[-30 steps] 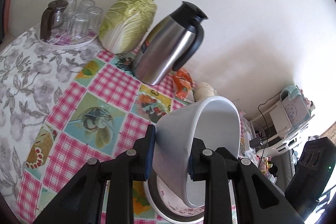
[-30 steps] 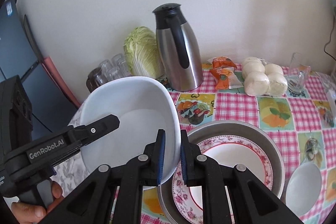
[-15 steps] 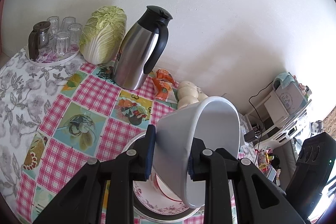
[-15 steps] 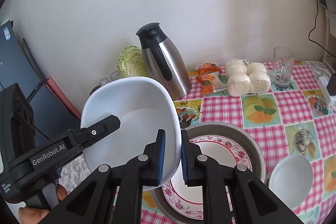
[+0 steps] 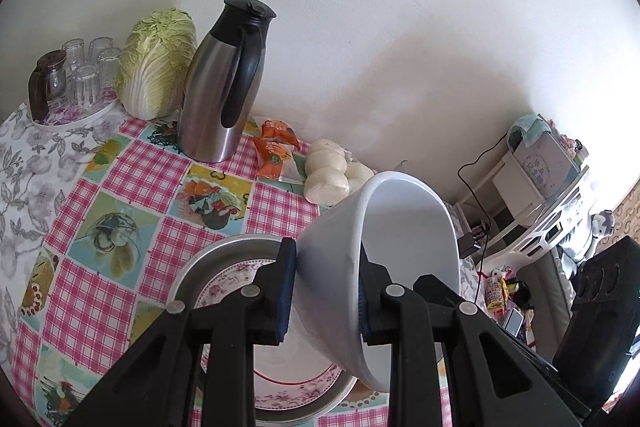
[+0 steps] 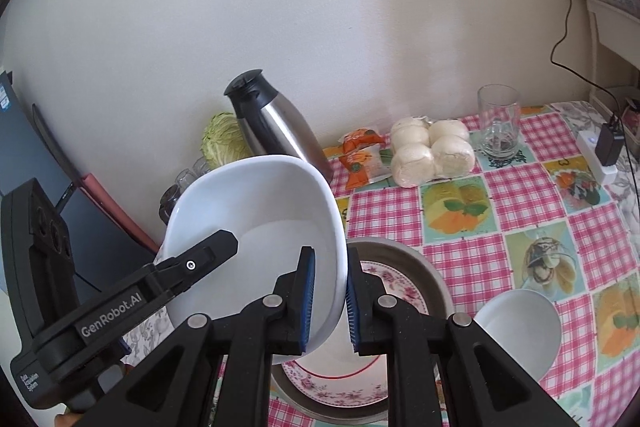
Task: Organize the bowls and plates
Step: 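Lift the white square bowl off the table with both grippers, then carry the square bowl with both grippers over the steel basin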
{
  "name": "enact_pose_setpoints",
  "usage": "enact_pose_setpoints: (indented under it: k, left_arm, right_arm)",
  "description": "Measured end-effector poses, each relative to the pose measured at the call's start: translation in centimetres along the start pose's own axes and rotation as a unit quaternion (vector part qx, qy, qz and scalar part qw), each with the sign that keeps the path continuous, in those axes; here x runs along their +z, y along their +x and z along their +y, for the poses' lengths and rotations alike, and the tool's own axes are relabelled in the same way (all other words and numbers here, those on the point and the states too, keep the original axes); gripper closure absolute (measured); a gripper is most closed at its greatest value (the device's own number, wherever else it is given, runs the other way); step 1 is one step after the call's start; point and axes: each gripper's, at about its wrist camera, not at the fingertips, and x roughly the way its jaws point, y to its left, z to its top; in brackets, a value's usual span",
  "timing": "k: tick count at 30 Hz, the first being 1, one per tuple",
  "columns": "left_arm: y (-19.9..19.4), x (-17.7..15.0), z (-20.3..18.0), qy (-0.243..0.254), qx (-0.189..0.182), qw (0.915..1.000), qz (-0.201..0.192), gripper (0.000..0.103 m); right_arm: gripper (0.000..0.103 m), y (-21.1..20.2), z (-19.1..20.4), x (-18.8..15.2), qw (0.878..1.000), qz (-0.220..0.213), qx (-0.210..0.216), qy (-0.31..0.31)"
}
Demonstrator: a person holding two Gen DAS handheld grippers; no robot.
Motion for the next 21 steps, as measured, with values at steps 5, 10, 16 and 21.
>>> enact_pose_setpoints:
  k: [5,10,16,21]
  left_arm:
    - [0.7,-0.5,-1.6,0.009,0.002,0.9999,0.004,0.076]
    - [1.4,-1.0,-2.6,0.017,0.009,0.9997,0.011,0.076]
    - [2.0,-1.2,-2.1,0.01,0.016,0.9996,0.019,0.076]
    - [2.6,-1.4,-1.3,0.006,0.039,0.9987,0.032,0.076]
  right_arm:
    - [0.086,-0.5,-2.1,0.4,1.0,0.003,0.003,0.021]
    - [0.085,-0.9,-3.1,0.5,1.0,0.006,-0.002,0.023]
    - [0.085,-0.4,-3.3,0.2,1.0,0.018,-0.001,0.024]
    - [0.085,0.5,-2.8,-0.1,0.999,0.032,-0.001,0.018]
